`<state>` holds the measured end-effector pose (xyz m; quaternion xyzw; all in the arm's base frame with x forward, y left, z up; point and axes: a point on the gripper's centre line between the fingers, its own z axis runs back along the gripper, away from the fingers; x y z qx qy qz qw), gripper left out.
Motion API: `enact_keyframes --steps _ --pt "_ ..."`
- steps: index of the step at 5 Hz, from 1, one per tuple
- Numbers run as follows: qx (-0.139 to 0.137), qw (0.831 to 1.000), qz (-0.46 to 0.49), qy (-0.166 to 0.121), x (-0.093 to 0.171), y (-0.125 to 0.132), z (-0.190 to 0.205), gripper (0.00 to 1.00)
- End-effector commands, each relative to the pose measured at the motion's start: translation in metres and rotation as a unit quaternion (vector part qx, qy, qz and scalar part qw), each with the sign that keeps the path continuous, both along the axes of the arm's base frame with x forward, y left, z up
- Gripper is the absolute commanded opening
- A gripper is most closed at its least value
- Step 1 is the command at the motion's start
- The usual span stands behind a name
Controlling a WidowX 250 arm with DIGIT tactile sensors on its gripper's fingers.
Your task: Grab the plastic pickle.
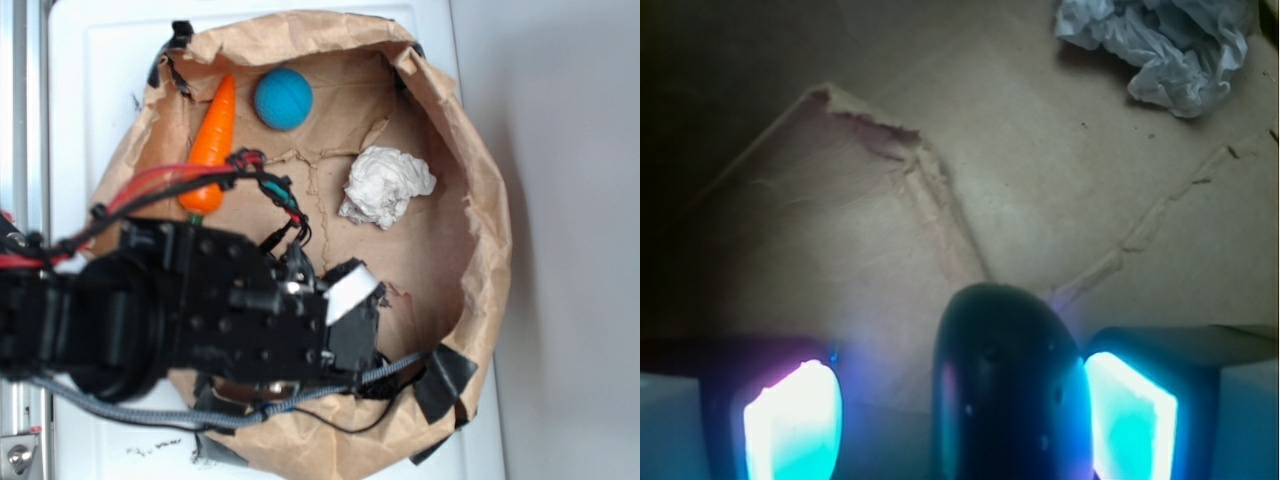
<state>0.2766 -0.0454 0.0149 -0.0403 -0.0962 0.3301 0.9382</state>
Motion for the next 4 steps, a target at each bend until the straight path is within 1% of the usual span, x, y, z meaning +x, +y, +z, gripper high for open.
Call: enact_keyframes --steps 1,2,3,4 --pt "-0.011 1.000 0.011 -0.014 0.002 0.002 0.013 0.00" --pt "-0.024 0.999 0.025 -0.022 0.002 0.012 0.022 0.00" --pt "-0.049 0.998 0.034 -0.028 -0.003 0.025 0.046 0.00" --pt "-0.045 0.996 0.060 -0.038 -0.014 0.038 0.092 0.00"
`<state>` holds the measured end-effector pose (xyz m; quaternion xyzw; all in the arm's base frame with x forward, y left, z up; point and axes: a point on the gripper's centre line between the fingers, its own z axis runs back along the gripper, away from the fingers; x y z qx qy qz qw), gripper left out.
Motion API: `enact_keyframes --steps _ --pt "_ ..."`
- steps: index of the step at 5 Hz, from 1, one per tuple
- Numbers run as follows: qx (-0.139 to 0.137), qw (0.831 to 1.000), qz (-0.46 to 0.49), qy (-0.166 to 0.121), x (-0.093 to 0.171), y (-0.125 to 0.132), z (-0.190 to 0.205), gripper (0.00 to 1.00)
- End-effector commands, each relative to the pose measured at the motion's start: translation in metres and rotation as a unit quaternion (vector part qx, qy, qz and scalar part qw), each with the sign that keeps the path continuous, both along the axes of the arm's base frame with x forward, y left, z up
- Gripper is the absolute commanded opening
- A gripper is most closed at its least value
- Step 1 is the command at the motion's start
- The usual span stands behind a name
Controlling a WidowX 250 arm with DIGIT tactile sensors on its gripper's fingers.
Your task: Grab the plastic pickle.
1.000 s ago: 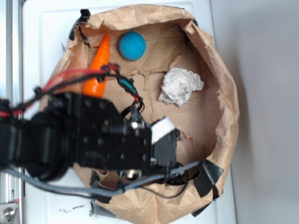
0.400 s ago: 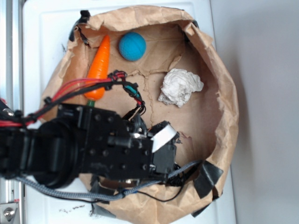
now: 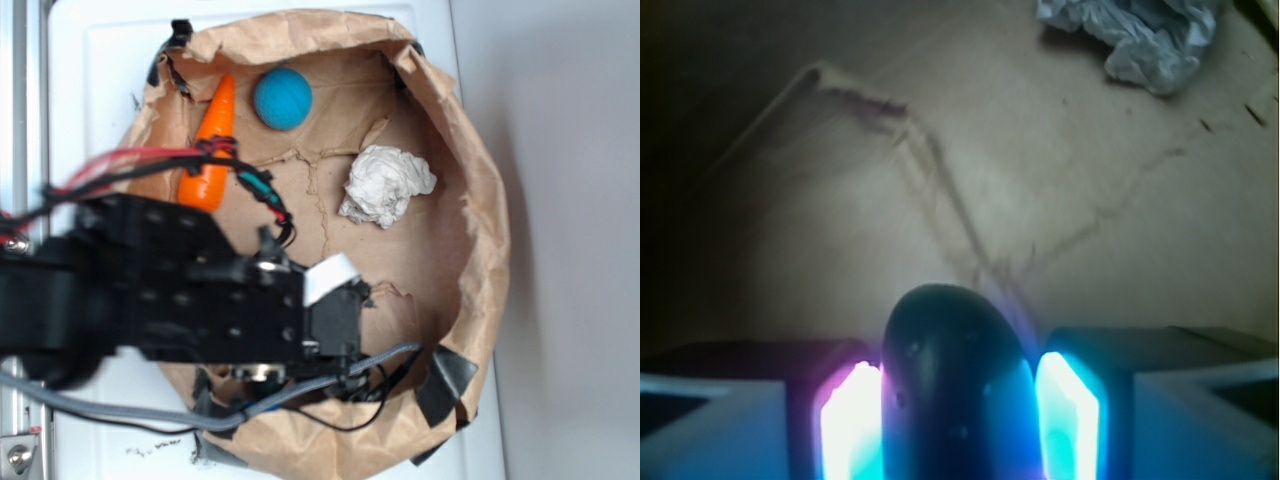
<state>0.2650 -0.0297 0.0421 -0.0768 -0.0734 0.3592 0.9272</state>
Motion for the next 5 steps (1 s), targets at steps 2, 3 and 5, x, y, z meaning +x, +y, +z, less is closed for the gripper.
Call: enact_keyframes --steps 2,3,5 --pt "0.098 0.993 0.055 -0.030 -0.006 0.015 0.126 0.00" --pt "0.155 0.986 0.067 -0.001 -0.001 0.016 0.139 0.00" --pt "0.139 0.985 0.084 -0.055 -0.011 0.023 0.152 0.00"
